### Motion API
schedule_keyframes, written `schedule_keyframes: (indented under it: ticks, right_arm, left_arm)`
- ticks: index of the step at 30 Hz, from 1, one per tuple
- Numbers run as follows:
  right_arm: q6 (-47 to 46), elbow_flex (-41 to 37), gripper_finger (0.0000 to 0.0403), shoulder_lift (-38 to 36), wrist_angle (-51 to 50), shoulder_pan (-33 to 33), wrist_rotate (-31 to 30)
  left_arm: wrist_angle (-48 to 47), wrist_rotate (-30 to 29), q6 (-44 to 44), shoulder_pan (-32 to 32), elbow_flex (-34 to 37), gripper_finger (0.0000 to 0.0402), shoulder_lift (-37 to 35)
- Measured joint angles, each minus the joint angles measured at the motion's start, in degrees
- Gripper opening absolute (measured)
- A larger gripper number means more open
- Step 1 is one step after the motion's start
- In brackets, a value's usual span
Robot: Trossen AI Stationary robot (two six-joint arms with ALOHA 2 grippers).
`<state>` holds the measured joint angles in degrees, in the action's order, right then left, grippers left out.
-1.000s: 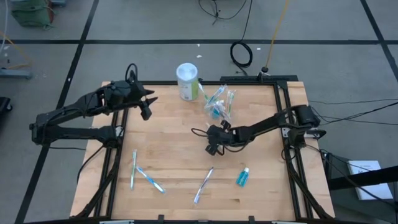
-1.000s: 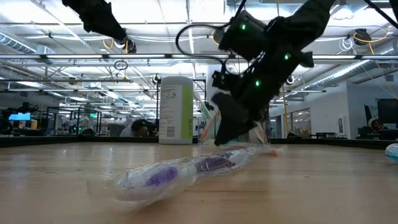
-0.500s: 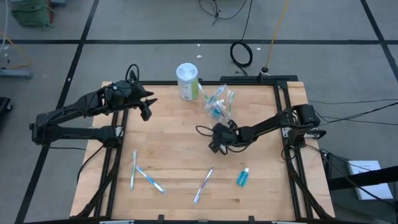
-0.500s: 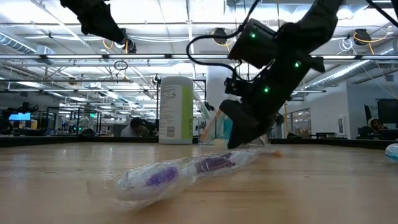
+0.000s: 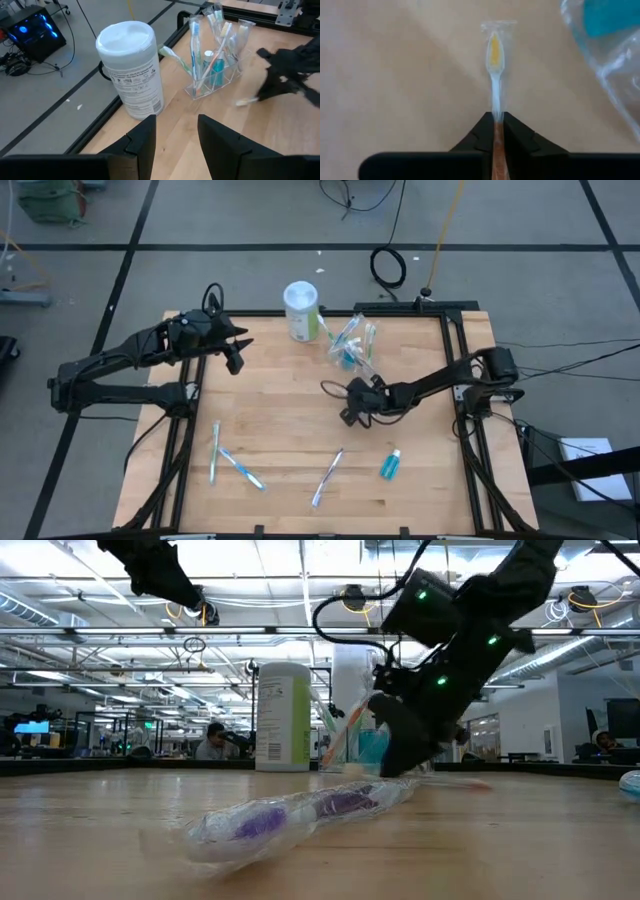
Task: Pick & Place toothbrushing station
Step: Put the orange toothbrush into the transparent organizer
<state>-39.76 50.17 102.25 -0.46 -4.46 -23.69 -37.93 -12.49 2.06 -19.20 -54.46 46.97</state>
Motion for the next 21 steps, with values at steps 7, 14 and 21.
schedule_keyframes:
  ticks: [7,14,21]
  right_arm:
    - [6.79,0.04,0.0005,-12.57,-0.23,-2.11,-8.15]
    - [18.81,-0.02,0.0002,-23.37,0.3,-6.0,-37.02]
    - [27.54,-0.02,0.0001,-23.7,5.05,-2.62,-51.01]
  left_arm:
    - [0.02,0.0,-0.45,0.0,0.0,0.0147,0.01]
    - [0.0,-0.02,-0.85,0.0,0.0,0.0147,0.01]
    - [0.02,-0.02,-0.84,0.0,0.0,0.0147,0.01]
